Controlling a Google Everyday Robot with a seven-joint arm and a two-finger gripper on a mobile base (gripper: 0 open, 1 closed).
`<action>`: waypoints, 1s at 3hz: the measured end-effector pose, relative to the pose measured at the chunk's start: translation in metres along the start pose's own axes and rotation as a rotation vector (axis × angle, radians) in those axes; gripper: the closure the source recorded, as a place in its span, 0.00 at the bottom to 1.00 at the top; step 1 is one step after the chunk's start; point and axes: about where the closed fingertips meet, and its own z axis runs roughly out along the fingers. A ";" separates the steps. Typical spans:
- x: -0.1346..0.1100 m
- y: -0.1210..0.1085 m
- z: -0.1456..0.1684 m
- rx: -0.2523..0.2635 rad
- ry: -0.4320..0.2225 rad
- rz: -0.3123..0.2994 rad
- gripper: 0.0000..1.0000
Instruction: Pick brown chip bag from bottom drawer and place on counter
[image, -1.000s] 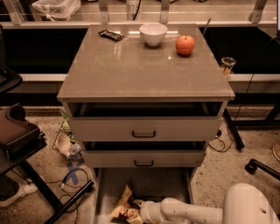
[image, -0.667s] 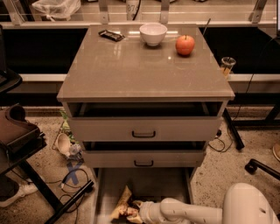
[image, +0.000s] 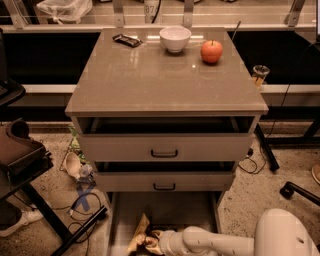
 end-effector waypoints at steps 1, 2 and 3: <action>0.000 0.000 0.000 0.000 0.000 0.000 1.00; -0.020 0.011 -0.022 0.009 -0.022 -0.008 1.00; -0.113 0.013 -0.124 0.127 -0.137 -0.001 1.00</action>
Offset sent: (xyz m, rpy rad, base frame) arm -0.0724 -0.0164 0.2635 0.1371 -0.1564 -0.0389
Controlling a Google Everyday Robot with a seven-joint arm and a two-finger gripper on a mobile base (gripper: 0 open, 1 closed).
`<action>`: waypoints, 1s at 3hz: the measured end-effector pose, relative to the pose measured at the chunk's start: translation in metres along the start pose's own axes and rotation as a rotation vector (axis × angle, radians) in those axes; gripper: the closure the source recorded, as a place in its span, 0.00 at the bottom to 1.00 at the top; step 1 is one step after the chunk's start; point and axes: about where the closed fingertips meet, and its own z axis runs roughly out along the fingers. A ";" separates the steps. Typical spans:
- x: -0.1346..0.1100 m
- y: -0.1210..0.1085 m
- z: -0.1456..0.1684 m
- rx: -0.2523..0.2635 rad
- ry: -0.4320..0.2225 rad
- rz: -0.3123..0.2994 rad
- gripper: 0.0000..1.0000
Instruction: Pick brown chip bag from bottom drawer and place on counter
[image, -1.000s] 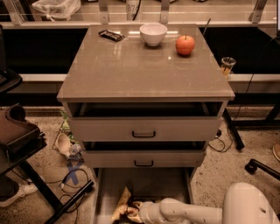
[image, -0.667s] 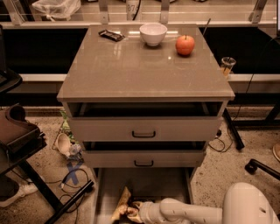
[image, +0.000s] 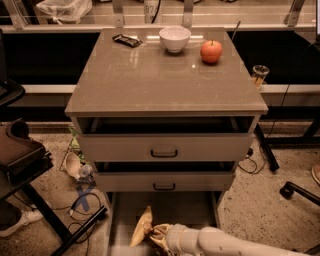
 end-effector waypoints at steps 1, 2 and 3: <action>-0.071 0.025 -0.065 0.022 -0.053 -0.033 1.00; -0.131 0.049 -0.123 0.059 -0.089 -0.063 1.00; -0.182 0.057 -0.171 0.131 -0.103 -0.091 1.00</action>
Offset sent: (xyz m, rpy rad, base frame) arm -0.0854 -0.0257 0.2875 0.0585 -0.1964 -0.0543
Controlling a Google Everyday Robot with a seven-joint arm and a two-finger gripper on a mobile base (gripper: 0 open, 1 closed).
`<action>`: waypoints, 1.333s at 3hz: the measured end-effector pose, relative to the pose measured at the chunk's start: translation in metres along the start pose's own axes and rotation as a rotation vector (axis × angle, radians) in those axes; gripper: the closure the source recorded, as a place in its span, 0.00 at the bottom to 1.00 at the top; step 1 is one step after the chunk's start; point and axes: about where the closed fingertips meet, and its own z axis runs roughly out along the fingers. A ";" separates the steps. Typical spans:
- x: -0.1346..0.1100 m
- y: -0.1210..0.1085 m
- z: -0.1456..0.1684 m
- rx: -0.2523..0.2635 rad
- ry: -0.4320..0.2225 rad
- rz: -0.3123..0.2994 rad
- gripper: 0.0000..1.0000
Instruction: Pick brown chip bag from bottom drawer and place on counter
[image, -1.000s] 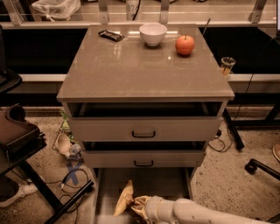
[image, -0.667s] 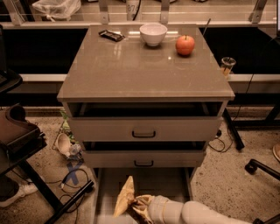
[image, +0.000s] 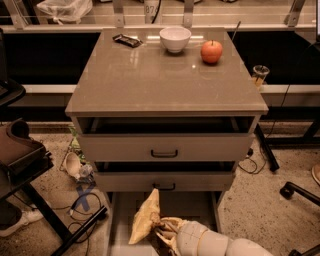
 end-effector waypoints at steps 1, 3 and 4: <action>0.000 0.000 0.000 0.000 0.000 0.000 1.00; -0.101 -0.068 -0.033 0.095 -0.102 0.101 1.00; -0.186 -0.118 -0.065 0.152 -0.106 0.141 1.00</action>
Offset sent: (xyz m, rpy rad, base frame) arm 0.0630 -0.0117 0.1059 0.1403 -0.0458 -0.1224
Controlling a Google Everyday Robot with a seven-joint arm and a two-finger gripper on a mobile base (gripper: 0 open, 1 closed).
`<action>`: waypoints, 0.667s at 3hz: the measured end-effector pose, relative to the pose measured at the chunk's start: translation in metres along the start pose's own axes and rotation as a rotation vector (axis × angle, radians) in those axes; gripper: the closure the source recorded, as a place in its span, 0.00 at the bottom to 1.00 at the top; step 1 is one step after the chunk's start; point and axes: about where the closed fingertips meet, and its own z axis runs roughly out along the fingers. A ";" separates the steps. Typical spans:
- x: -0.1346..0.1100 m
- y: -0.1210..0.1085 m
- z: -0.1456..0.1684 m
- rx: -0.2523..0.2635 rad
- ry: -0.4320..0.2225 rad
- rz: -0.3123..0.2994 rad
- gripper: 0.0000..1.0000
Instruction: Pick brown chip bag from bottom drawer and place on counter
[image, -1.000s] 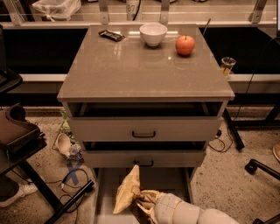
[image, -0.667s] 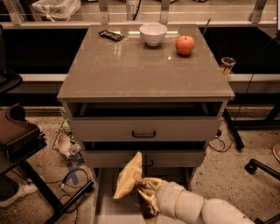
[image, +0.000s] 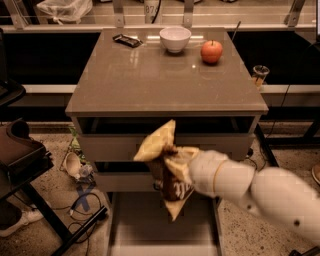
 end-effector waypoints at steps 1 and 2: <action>-0.084 -0.032 -0.010 0.060 0.019 -0.031 1.00; -0.173 -0.062 -0.020 0.158 0.047 -0.163 1.00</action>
Offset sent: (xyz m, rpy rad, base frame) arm 0.1154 0.0352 0.2891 -0.3590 -0.2805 -0.0768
